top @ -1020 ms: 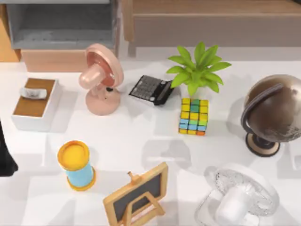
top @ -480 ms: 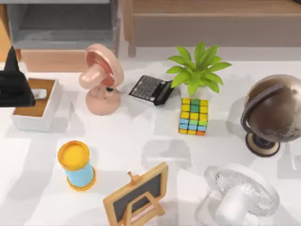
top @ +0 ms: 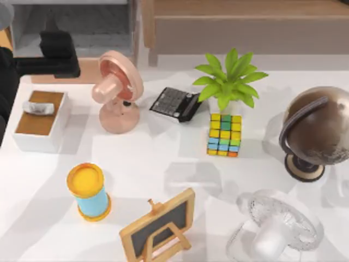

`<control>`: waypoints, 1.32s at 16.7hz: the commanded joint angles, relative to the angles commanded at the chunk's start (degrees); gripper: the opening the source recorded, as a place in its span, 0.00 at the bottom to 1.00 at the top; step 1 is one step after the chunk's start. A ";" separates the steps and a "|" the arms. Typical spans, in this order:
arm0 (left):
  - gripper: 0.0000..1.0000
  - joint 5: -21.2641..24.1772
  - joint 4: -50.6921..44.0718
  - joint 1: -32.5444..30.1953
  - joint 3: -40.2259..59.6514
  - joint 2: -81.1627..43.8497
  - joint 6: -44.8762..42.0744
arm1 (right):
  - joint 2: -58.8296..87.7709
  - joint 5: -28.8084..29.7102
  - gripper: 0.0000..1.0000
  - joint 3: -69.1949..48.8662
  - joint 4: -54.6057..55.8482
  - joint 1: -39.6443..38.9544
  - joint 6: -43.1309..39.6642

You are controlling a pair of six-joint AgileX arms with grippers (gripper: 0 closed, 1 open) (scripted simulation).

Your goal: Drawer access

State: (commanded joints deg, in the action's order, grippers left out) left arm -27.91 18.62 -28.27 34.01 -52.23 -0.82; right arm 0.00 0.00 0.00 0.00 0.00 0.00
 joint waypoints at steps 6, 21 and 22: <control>1.00 1.38 1.34 2.10 0.86 -1.67 -1.90 | 0.00 0.00 1.00 0.00 0.00 0.00 0.00; 1.00 40.95 37.36 45.36 23.48 -61.34 -72.30 | 0.00 0.00 1.00 0.00 0.00 0.00 0.00; 1.00 43.69 39.64 47.05 24.66 -64.99 -76.53 | 0.00 0.00 1.00 0.00 0.00 0.00 0.00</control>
State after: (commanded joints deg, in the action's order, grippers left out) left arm 15.78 58.26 18.78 58.67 -117.22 -77.35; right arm 0.00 0.00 0.00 0.00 0.00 0.00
